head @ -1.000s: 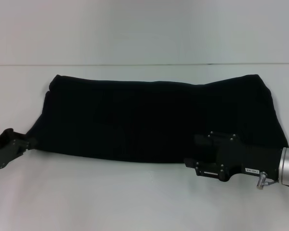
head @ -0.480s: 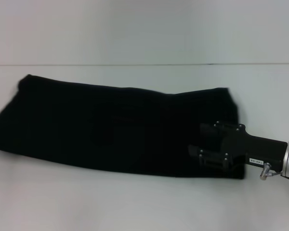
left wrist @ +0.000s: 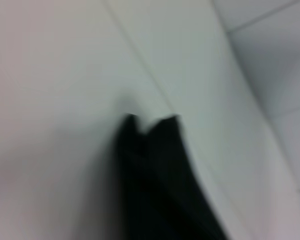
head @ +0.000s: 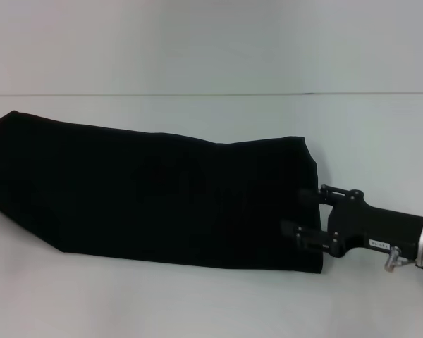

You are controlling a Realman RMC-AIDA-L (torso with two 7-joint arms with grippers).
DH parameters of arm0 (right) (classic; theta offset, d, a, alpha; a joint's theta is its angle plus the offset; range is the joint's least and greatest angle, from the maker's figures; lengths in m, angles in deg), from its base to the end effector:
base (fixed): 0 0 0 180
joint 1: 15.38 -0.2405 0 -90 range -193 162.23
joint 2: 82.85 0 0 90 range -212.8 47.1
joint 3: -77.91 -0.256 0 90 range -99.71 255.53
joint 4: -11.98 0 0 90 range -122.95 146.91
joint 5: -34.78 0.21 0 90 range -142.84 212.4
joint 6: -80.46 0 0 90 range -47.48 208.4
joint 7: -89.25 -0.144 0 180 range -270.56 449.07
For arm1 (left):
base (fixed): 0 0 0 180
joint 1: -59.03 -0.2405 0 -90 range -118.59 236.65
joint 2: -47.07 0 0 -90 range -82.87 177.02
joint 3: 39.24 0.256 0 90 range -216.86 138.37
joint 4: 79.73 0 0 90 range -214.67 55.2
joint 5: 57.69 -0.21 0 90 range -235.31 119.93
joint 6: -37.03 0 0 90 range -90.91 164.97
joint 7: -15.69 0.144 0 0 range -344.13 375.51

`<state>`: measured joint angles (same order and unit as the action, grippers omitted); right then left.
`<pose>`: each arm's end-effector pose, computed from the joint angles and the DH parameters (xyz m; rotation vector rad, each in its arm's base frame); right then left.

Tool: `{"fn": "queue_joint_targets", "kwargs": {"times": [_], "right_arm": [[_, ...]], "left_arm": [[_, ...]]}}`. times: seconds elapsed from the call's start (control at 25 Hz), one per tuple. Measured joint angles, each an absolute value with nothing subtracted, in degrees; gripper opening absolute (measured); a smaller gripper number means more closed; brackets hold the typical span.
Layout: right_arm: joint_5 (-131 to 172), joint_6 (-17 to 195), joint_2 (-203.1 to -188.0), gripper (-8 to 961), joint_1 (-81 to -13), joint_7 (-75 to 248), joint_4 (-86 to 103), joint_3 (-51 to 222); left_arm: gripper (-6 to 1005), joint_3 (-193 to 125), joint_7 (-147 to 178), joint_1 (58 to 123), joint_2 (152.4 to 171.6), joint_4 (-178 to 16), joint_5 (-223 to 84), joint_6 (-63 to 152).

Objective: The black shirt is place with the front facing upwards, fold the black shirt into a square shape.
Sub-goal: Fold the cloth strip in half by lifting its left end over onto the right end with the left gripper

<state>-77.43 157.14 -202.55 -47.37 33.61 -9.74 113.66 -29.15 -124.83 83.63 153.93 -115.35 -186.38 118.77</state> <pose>0.2831 0.3291 -0.0451 -2.6127 0.4380 0.6288 -0.3919 0.3118 0.1365 -1.5030 -1.9913 -0.9104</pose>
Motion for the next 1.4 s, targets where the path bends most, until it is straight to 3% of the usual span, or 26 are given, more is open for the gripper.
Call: {"fn": "queue_joint_targets", "kwargs": {"times": [0.24, 0.4, 0.6, 0.72, 0.92, 1.0, 1.4], "right_arm": [[-77.07, 157.08, -202.54, 738, -45.49, 33.62, -9.85, 113.47], [-76.99, 157.04, -202.55, 738, -44.29, 33.62, -9.88, 112.84], [-76.95, 157.02, -202.57, 736, -43.24, 33.62, -9.51, 111.54], [-76.94, 156.91, -202.67, 736, -42.65, 33.82, -9.39, 111.24], [-76.92, 155.45, -202.73, 736, -42.37, 33.71, -8.60, 110.74], [-76.92, 154.59, -202.78, 736, -42.67, 33.69, -8.12, 110.61], [-75.24, 145.97, -203.02, 737, -48.24, 33.60, -1.76, 110.41]], "left_arm": [[16, -28.96, -125.08, 88.79, 154.58, -114.93, -181.69, 123.95], [16, -27.73, -125.09, 98.87, 156.53, -113.36, -180.43, 125.83], [16, -23.10, -124.58, 109.17, 160.65, -112.60, -180.38, 124.64], [17, -19.70, -124.36, 113.82, 164.40, -112.75, -180.35, 124.63], [17, -15.23, -122.89, 113.90, 169.97, -112.52, -179.08, 126.02], [17, -13.34, -121.35, 112.17, 171.03, -110.08, -177.66, 126.42], [16, -10.68, -114.93, 106.39, 171.21, -98.93, -174.31, 128.01]]}}
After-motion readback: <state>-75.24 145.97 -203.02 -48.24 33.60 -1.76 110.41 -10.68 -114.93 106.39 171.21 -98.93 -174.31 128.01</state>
